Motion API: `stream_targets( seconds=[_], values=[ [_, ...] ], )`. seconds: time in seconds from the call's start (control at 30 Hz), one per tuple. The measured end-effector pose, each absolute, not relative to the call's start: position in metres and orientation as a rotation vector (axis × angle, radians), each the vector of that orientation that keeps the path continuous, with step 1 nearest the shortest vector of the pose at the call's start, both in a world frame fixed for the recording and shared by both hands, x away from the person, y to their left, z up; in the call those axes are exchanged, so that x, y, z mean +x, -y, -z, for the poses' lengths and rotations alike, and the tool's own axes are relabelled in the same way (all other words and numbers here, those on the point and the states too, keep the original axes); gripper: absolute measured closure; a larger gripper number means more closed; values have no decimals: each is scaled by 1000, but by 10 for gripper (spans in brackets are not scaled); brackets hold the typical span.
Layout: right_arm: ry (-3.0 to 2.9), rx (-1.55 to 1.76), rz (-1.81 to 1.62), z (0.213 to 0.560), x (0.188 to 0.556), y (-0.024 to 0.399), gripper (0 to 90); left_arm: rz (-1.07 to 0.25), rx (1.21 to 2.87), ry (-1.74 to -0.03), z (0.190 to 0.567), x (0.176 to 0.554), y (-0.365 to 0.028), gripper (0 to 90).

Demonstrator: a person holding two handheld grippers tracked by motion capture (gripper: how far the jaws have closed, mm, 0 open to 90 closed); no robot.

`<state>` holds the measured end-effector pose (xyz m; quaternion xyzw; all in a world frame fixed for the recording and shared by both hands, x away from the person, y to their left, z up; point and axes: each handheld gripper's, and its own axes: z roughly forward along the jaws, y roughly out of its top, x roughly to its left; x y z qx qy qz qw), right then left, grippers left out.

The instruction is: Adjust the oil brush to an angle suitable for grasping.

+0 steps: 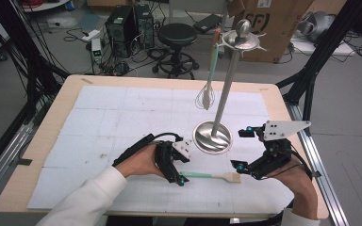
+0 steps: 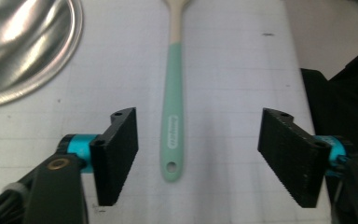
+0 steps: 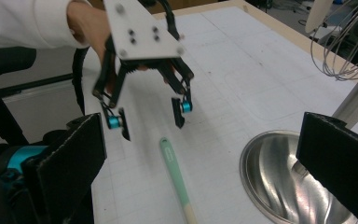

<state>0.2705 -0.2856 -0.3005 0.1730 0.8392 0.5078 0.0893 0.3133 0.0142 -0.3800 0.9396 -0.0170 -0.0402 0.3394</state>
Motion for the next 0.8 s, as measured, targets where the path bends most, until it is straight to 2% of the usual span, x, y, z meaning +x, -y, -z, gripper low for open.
stream_targets(
  seconds=[0.2, 0.3, 0.43, 0.67, 0.8],
  values=[
    [-2500, 527, -1513, 301, 271, 285, 2, 57, 2421, 7, 360, 311, -45, 153],
    [-2493, 532, -1507, 302, 272, 285, 2, 10, 2399, -34, 350, 313, -60, 62],
    [-2492, 556, -1503, 305, 272, 288, 2, -46, 2358, -55, 338, 311, -78, 17],
    [-2494, 580, -1497, 307, 270, 292, 2, -116, 2306, -82, 325, 311, -113, 17],
    [-2486, 576, -1495, 308, 271, 292, 2, -109, 2252, -155, 325, 313, -136, 17]
  ],
)
